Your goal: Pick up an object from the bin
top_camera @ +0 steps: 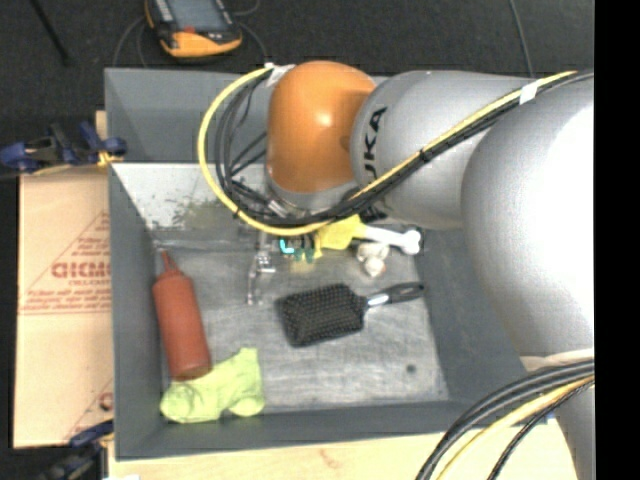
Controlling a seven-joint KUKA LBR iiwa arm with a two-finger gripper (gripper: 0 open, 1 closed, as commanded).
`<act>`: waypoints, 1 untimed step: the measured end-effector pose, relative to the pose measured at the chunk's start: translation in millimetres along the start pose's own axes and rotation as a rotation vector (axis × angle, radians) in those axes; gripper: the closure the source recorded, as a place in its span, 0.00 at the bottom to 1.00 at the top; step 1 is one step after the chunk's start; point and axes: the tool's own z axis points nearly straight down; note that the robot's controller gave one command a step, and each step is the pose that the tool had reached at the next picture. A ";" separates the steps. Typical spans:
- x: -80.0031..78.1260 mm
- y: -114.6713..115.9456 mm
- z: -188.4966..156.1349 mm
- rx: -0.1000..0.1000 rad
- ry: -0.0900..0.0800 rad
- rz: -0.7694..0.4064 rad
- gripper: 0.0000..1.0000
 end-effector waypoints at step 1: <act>-2.1 -0.6 -4.8 -0.001 -0.008 0.003 0.00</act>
Offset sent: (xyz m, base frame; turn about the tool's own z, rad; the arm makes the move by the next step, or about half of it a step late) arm -0.0519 -0.1234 -0.0828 -0.2402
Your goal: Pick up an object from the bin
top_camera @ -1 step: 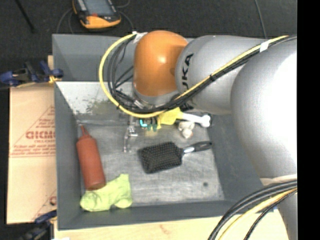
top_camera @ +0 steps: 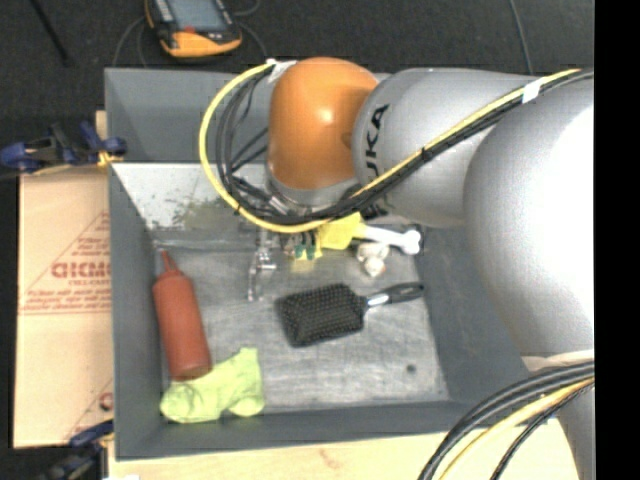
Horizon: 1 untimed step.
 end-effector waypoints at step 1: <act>26.3 -59.8 42.1 0.003 -0.001 -0.121 0.00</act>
Offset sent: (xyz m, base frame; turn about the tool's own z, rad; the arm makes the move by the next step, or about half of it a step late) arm -0.0225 -0.1075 -0.0193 -0.1004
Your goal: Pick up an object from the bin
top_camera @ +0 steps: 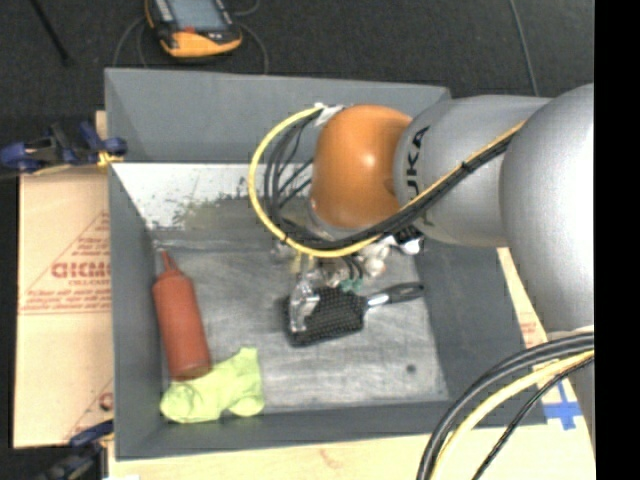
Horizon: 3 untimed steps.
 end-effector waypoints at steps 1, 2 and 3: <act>-0.1 -52.0 -26.6 0.002 -0.004 0.027 0.00; 22.8 -44.4 -8.9 0.000 0.000 -0.080 0.00; 22.3 -79.3 38.3 -0.003 0.005 -0.001 0.00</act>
Offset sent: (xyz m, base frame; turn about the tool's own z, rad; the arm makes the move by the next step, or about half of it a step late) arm -0.0278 -0.0449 0.0013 -0.1226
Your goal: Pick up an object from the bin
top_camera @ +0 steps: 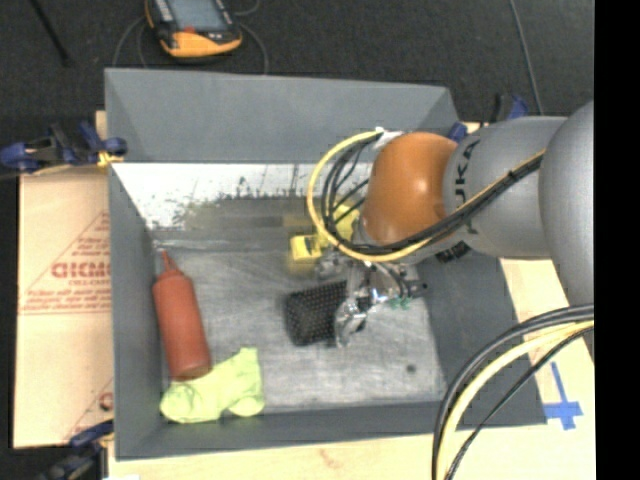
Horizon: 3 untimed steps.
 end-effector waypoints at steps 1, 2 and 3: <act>14.6 -11.5 3.1 0.000 -0.015 -0.085 1.00; 14.6 -11.5 3.1 0.000 -0.015 -0.085 1.00; 15.4 -11.3 0.5 0.000 -0.012 -0.085 1.00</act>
Offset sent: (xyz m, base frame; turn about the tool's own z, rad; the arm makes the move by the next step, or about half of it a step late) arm 0.0000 0.0000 0.0000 0.0000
